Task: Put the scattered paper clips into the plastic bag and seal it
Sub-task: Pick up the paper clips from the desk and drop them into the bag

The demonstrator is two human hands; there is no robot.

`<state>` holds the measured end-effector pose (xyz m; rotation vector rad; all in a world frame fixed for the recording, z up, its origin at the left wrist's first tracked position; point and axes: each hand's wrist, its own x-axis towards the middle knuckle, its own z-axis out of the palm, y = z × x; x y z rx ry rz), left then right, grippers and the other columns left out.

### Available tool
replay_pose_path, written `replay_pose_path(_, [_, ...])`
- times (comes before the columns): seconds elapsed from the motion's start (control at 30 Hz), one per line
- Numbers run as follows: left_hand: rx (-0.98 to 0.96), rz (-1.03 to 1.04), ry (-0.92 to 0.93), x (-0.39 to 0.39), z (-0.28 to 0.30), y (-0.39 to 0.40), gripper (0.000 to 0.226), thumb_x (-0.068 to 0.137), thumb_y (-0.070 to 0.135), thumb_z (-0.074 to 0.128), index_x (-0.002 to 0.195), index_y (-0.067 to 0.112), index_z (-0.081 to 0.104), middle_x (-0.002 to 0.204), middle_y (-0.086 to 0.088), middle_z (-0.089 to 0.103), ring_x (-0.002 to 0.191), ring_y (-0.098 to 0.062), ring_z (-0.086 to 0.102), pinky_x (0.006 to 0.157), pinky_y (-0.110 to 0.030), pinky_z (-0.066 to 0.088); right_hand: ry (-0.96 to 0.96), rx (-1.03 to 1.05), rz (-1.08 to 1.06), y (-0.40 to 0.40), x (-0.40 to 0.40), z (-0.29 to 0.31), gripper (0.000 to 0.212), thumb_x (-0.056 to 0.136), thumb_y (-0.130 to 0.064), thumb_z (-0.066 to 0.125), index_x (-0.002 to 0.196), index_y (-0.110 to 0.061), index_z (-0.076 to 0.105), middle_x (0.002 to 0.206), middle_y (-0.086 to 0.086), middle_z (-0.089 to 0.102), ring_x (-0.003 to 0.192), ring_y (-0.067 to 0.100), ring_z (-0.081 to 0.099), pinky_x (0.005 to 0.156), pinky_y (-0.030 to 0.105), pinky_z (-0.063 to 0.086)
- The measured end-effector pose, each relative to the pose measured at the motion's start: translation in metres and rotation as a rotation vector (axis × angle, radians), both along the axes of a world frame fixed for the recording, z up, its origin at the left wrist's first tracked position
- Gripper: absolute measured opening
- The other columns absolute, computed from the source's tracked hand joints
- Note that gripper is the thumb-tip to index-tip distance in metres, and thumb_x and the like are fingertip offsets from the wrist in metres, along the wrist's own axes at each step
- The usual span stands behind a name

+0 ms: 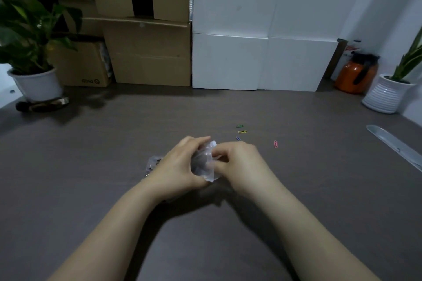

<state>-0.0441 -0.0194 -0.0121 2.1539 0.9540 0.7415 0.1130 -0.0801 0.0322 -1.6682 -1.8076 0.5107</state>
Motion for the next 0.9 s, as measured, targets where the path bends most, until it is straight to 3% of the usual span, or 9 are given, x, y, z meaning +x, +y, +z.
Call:
replay_pose_path(0.13, [0.013, 0.045, 0.011, -0.009, 0.0, 0.003, 0.078, 0.056, 0.045, 0.061, 0.133, 0.042, 0.046, 0.12, 0.029, 0.047, 0.115, 0.013, 0.047, 0.088, -0.003, 0.034, 0.073, -0.024, -0.166, 0.003, 0.043, 0.014, 0.01, 0.076, -0.019, 0.072, 0.084, -0.024, 0.073, 0.068, -0.008, 0.068, 0.052, -0.002, 0.056, 0.05, 0.009, 0.039])
replay_pose_path(0.17, [0.003, 0.056, 0.009, -0.01, 0.0, 0.004, 0.078, 0.056, 0.043, 0.06, 0.132, 0.042, 0.046, 0.119, 0.028, 0.047, 0.115, 0.01, 0.048, 0.089, -0.005, 0.035, -0.036, -0.067, -0.194, 0.002, 0.057, 0.014, 0.02, 0.074, -0.022, 0.074, 0.094, -0.024, 0.072, 0.078, -0.007, 0.067, 0.059, -0.001, 0.057, 0.054, 0.008, 0.04])
replay_pose_path(0.23, [-0.006, 0.07, 0.003, -0.012, 0.0, 0.006, 0.078, 0.055, 0.042, 0.06, 0.132, 0.043, 0.046, 0.12, 0.027, 0.048, 0.115, 0.007, 0.05, 0.091, -0.01, 0.037, -0.245, -0.249, -0.169, -0.001, 0.079, 0.008, 0.061, 0.067, -0.036, 0.08, 0.122, -0.025, 0.056, 0.105, -0.004, 0.054, 0.079, 0.0, 0.052, 0.07, 0.014, 0.039])
replay_pose_path(0.3, [-0.007, 0.07, 0.003, -0.011, 0.0, 0.007, 0.078, 0.056, 0.042, 0.06, 0.132, 0.043, 0.046, 0.12, 0.026, 0.048, 0.115, 0.007, 0.05, 0.093, -0.012, 0.038, -0.289, -0.422, -0.1, -0.005, 0.087, -0.004, 0.101, 0.057, -0.05, 0.082, 0.14, -0.026, 0.031, 0.119, -0.004, 0.035, 0.103, 0.003, 0.046, 0.087, 0.021, 0.037])
replay_pose_path(0.37, [-0.01, 0.061, 0.009, -0.01, 0.0, 0.008, 0.076, 0.056, 0.041, 0.061, 0.131, 0.046, 0.046, 0.12, 0.027, 0.048, 0.115, 0.008, 0.049, 0.091, -0.011, 0.038, -0.288, -0.429, -0.064, -0.002, 0.085, -0.018, 0.119, 0.05, -0.058, 0.081, 0.145, -0.028, 0.016, 0.127, -0.003, 0.028, 0.123, 0.014, 0.038, 0.099, 0.028, 0.035])
replay_pose_path(0.47, [-0.008, 0.055, 0.014, -0.01, -0.001, 0.01, 0.076, 0.056, 0.041, 0.061, 0.13, 0.048, 0.045, 0.12, 0.029, 0.047, 0.116, 0.009, 0.049, 0.091, -0.011, 0.037, -0.268, -0.358, -0.049, 0.01, 0.08, -0.033, 0.122, 0.046, -0.063, 0.079, 0.144, -0.028, 0.015, 0.123, -0.006, 0.026, 0.124, 0.017, 0.035, 0.102, 0.032, 0.036])
replay_pose_path(0.67, [0.016, 0.052, 0.013, -0.008, -0.001, 0.015, 0.083, 0.055, 0.044, 0.06, 0.136, 0.039, 0.044, 0.12, 0.029, 0.046, 0.117, 0.01, 0.046, 0.096, -0.014, 0.038, -0.221, -0.264, -0.131, 0.036, 0.09, -0.041, 0.108, 0.047, -0.065, 0.077, 0.136, -0.025, 0.032, 0.115, -0.007, 0.027, 0.11, 0.013, 0.038, 0.094, 0.028, 0.038])
replay_pose_path(0.77, [0.022, 0.046, 0.008, -0.007, -0.001, 0.016, 0.083, 0.057, 0.04, 0.062, 0.138, 0.036, 0.044, 0.121, 0.029, 0.045, 0.117, 0.011, 0.045, 0.093, -0.007, 0.035, -0.245, -0.245, -0.141, 0.051, 0.092, -0.044, 0.101, 0.049, -0.064, 0.077, 0.133, -0.025, 0.036, 0.126, -0.002, 0.03, 0.121, 0.02, 0.036, 0.098, 0.031, 0.037])
replay_pose_path(0.9, [0.011, 0.055, -0.005, -0.008, -0.001, 0.018, 0.083, 0.06, 0.032, 0.064, 0.14, 0.038, 0.042, 0.122, 0.031, 0.044, 0.118, 0.013, 0.043, 0.092, -0.003, 0.033, -0.349, -0.267, -0.142, 0.072, 0.095, -0.044, 0.122, 0.04, -0.074, 0.071, 0.142, -0.026, 0.024, 0.153, 0.001, 0.013, 0.138, 0.027, 0.015, 0.112, 0.043, 0.025])
